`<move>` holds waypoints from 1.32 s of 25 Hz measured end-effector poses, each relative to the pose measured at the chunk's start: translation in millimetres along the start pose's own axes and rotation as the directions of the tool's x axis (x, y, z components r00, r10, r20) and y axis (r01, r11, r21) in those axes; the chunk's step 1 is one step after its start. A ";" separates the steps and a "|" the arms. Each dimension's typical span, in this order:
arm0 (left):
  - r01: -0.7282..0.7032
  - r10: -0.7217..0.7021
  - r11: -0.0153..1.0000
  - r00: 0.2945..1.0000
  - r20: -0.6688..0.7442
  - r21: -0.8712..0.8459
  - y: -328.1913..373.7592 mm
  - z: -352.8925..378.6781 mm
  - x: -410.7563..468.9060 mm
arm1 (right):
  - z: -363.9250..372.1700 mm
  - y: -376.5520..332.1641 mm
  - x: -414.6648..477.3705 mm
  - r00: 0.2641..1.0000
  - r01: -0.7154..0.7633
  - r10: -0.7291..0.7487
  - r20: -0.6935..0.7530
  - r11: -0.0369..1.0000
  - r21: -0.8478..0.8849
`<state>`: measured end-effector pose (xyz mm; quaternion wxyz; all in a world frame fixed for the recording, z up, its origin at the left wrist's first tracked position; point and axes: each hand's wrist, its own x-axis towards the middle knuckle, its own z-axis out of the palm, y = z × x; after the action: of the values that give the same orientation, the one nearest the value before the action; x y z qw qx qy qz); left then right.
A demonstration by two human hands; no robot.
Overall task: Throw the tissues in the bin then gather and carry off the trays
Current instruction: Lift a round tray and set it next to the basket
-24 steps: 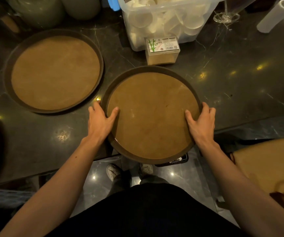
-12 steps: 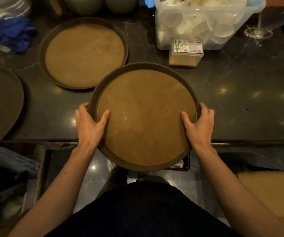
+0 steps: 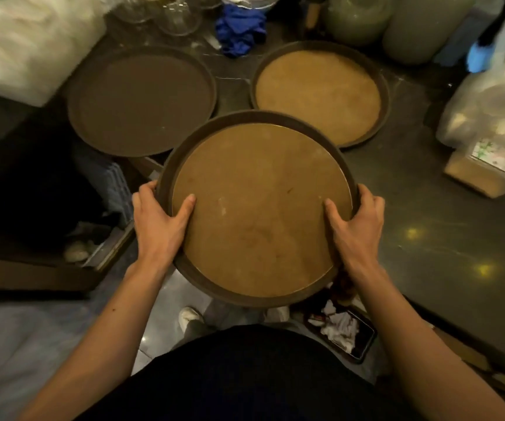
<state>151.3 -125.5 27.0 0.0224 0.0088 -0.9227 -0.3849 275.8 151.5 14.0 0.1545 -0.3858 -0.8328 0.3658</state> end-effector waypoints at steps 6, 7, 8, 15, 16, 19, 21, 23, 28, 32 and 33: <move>0.128 -0.132 0.991 0.982 -0.133 -0.043 -93.4 -102.2 24.6 | 92.1 -98.8 -47.1 0.988 0.121 -0.119 0.098 0.993 -0.012; 0.143 -0.149 0.988 0.977 -0.150 -0.052 -110.1 -118.3 28.8 | 108.0 -114.8 -57.8 0.984 0.138 -0.136 0.118 0.990 -0.010; 0.157 -0.165 0.986 0.972 -0.167 -0.062 -125.8 -134.2 33.2 | 124.2 -130.7 -67.8 0.979 0.156 -0.155 0.133 0.988 -0.004; 0.229 -0.250 0.967 0.936 -0.248 -0.109 -189.6 -197.1 59.1 | 189.7 -201.8 -96.6 0.957 0.224 -0.222 0.189 0.974 0.012; 0.232 -0.255 0.966 0.934 -0.250 -0.117 -192.1 -199.2 63.8 | 194.0 -207.3 -95.3 0.956 0.223 -0.221 0.192 0.975 0.010; 0.228 -0.250 0.967 0.939 -0.237 -0.117 -194.4 -197.2 81.1 | 202.6 -215.4 -86.9 0.957 0.221 -0.218 0.191 0.975 0.006; 0.220 -0.242 0.968 0.945 -0.221 -0.120 -192.3 -190.6 98.4 | 207.6 -217.4 -74.7 0.958 0.226 -0.224 0.179 0.974 0.012; 0.212 -0.231 0.971 0.953 -0.199 -0.110 -187.1 -179.9 117.9 | 211.3 -216.8 -57.8 0.963 0.216 -0.215 0.160 0.976 0.015; 0.180 -0.191 0.981 0.966 -0.176 -0.073 -153.7 -135.3 178.3 | 215.2 -216.4 9.3 0.979 0.173 -0.175 0.108 0.984 0.031; 0.168 -0.176 0.984 0.969 -0.174 -0.058 -120.3 -101.4 222.6 | 215.4 -219.5 67.5 0.983 0.143 -0.148 0.110 0.988 0.052; 0.168 -0.176 0.984 0.968 -0.177 -0.060 -114.2 -94.2 231.2 | 216.7 -220.1 79.8 0.983 0.137 -0.143 0.115 0.989 0.057</move>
<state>-75.2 -280.5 20.0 0.0729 0.1233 -0.9038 -0.4033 -9.9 9.9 23.9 0.1394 -0.3001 -0.8562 0.3967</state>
